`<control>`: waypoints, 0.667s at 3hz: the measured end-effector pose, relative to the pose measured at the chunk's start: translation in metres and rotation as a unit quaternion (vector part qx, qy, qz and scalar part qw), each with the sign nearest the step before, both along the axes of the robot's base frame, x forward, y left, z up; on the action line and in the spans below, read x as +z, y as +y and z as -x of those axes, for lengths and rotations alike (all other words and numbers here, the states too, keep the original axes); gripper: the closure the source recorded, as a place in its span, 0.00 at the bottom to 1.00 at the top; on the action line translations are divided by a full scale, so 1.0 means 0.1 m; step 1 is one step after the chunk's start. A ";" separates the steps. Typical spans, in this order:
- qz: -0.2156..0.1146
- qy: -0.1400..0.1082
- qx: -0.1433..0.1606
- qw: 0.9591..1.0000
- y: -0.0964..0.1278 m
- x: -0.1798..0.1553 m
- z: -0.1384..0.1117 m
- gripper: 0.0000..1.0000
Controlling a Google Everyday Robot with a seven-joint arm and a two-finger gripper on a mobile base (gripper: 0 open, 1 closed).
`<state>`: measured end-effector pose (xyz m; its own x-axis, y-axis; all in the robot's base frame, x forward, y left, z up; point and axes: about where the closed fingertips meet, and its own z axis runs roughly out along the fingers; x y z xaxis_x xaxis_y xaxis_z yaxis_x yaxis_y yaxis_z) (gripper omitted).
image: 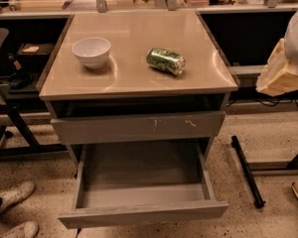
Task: Close middle drawer
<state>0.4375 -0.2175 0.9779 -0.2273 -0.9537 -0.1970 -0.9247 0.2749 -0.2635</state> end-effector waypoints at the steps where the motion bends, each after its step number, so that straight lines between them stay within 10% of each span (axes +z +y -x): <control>1: -0.002 0.007 -0.013 1.000 -0.01 -0.24 0.22 1.00; 2: -0.017 0.058 -0.024 0.998 -0.03 -0.94 0.54 1.00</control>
Offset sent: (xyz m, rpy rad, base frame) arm -0.1152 -0.0107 -0.2276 0.0578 0.3615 -0.0820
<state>0.3837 -0.2209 0.8843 -0.2962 -0.9343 -0.1985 -0.9338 0.3270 -0.1455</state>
